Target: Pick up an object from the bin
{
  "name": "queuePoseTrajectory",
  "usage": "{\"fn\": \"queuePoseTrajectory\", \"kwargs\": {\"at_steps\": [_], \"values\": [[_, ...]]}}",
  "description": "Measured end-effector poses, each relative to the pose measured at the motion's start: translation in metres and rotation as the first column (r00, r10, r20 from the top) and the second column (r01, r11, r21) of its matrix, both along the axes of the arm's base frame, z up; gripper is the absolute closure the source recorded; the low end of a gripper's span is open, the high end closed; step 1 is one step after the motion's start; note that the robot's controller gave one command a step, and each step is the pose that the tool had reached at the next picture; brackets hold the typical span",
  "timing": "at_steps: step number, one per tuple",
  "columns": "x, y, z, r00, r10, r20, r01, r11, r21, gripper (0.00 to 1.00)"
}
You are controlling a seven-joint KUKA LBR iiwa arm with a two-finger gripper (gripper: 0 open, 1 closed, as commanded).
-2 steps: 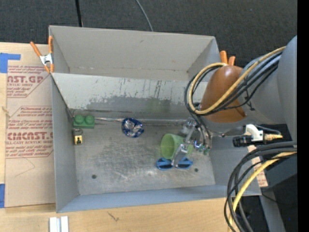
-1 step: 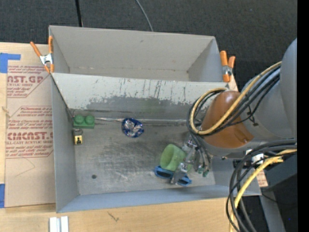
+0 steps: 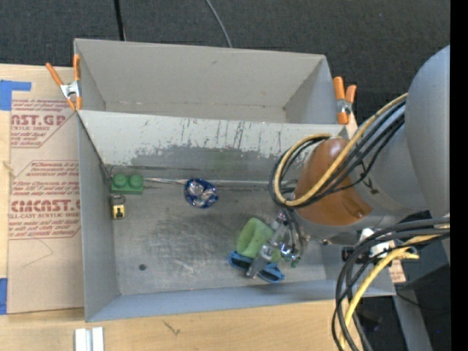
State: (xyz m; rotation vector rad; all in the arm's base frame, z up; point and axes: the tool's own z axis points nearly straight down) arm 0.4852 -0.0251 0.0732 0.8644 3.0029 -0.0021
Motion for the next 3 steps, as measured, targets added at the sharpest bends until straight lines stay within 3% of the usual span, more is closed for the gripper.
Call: {"fn": "queuePoseTrajectory", "kwargs": {"at_steps": [1,2,3], "values": [[0.001,0.0,0.001,1.0,0.001,0.001,-0.001,1.0,0.0,1.0],[0.001,0.0,0.033,1.0,0.002,-0.014,-0.002,1.0,0.006,1.0],[0.001,0.001,0.061,1.0,0.003,-0.014,-0.003,1.0,0.006,1.0]]}}
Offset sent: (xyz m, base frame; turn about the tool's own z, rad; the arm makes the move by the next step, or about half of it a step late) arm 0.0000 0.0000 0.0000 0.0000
